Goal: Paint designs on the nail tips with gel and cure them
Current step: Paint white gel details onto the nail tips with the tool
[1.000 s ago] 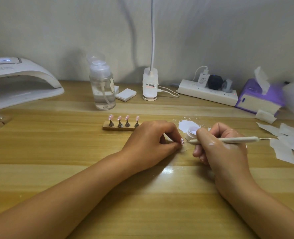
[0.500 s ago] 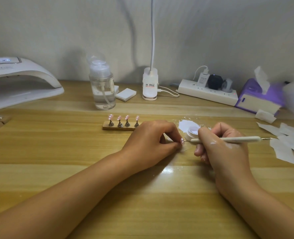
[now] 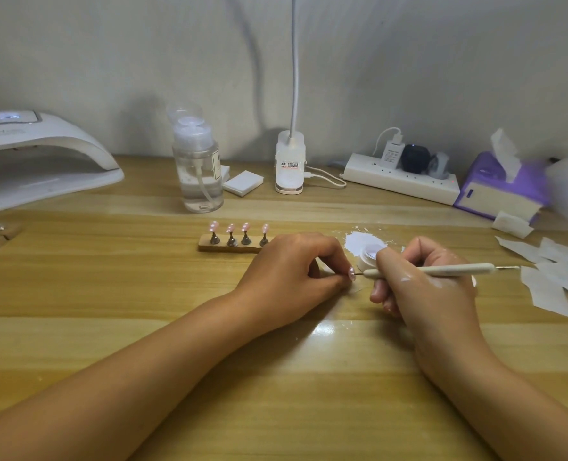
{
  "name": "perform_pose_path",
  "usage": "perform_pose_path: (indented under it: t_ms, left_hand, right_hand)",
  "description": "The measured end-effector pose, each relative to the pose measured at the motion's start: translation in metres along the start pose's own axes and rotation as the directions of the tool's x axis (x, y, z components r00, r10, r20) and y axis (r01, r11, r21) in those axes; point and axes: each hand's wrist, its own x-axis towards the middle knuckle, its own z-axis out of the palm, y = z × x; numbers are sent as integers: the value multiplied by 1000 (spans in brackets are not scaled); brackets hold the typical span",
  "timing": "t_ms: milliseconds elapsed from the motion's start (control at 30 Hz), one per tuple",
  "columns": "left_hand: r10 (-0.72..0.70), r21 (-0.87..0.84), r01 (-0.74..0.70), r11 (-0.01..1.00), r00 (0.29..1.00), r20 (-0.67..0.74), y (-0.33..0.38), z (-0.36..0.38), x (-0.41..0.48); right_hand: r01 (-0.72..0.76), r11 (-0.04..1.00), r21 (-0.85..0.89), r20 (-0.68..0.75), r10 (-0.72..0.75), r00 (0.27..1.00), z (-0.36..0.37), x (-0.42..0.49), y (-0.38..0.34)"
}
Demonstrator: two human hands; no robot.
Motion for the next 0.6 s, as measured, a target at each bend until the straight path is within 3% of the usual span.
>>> perform_pose_path:
  t_ms: [467, 600]
  left_hand:
    - [-3, -11, 3, 1000, 1000, 1, 1, 0, 0]
    - [-4, -10, 4, 1000, 1000, 1, 1, 0, -1]
  right_hand:
    - [-3, 1000, 31, -12, 4, 1000, 0, -2, -3]
    - [6, 1000, -30, -12, -7, 1000, 0, -1, 0]
